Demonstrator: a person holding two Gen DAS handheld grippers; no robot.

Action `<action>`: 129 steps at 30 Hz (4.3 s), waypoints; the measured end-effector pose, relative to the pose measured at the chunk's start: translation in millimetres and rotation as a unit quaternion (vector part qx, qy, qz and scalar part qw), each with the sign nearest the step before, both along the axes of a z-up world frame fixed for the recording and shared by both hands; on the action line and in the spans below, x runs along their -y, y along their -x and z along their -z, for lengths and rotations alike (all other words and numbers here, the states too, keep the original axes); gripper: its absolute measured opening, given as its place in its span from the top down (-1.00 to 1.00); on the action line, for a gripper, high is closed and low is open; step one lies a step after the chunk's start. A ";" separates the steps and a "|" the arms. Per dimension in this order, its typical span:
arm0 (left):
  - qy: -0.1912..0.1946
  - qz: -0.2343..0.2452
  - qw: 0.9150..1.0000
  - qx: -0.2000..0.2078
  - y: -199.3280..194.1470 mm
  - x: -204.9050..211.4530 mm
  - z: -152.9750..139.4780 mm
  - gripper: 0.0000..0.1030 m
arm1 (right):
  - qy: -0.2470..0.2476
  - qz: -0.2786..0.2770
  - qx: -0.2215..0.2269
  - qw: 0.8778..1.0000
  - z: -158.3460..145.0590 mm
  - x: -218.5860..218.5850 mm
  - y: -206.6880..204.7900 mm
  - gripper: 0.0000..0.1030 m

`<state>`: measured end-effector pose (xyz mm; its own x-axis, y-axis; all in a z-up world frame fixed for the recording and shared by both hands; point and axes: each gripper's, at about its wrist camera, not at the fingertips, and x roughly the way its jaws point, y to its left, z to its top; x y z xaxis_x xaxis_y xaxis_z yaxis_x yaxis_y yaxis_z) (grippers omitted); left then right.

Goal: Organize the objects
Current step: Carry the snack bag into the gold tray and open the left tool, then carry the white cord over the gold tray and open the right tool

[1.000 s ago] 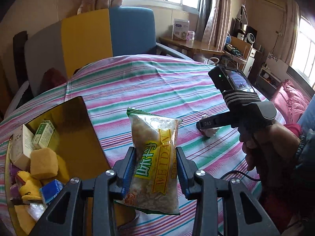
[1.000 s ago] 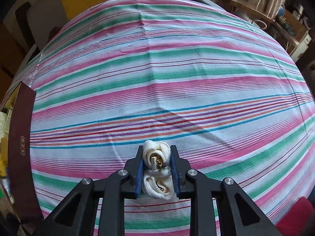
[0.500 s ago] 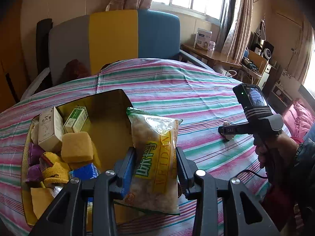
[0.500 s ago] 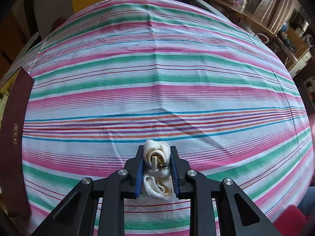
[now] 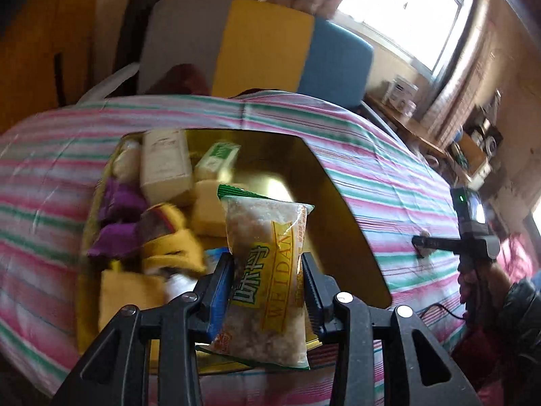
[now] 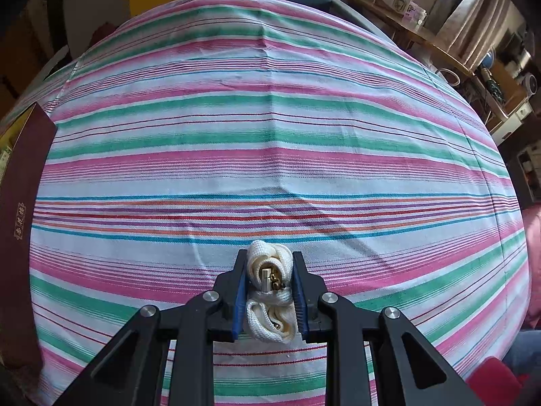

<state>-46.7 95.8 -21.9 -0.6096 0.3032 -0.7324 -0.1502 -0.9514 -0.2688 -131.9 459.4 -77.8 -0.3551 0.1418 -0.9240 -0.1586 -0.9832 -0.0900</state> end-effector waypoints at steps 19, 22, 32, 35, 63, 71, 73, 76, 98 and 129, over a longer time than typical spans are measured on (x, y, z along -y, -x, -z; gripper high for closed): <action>-0.084 -0.034 0.995 0.050 89.1 -29.1 9.8 0.24 | -0.015 -0.009 0.003 1.000 9.0 5.3 4.7 0.54; -0.088 -0.046 0.993 0.062 113.0 -37.7 18.7 0.23 | -0.017 -0.011 0.004 1.000 9.5 5.7 5.2 0.54; -0.040 -0.078 0.991 0.105 165.7 -54.2 60.1 0.22 | -0.012 -0.008 0.003 1.000 10.1 1.6 6.8 0.54; -0.023 -0.088 0.992 0.088 166.3 -45.3 60.4 0.22 | -0.009 -0.005 0.003 1.000 10.5 0.5 6.8 0.54; 0.060 -0.066 0.996 -0.010 28.7 10.2 3.8 0.20 | -0.042 -0.017 0.000 0.999 9.2 10.9 2.5 0.55; 0.074 -0.089 0.993 -0.024 3.8 38.1 -5.4 0.20 | -0.050 -0.018 0.000 0.999 7.7 13.0 1.4 0.56; 0.081 -0.091 0.992 -0.029 0.2 42.1 -7.6 0.20 | -0.050 -0.019 0.001 0.999 7.5 14.7 1.0 0.56; 0.078 -0.095 0.992 -0.028 -2.5 47.6 -7.3 0.20 | -0.045 -0.020 0.004 0.999 7.6 17.9 -0.1 0.56; 0.074 -0.094 0.992 -0.030 -17.1 54.5 -9.5 0.18 | 0.053 -0.097 -0.060 0.992 -36.8 106.2 -28.8 0.56; 0.098 -0.148 0.984 -0.032 -37.5 95.5 0.7 -0.18 | 0.148 -0.226 -0.099 0.958 -21.5 277.6 -11.1 -0.06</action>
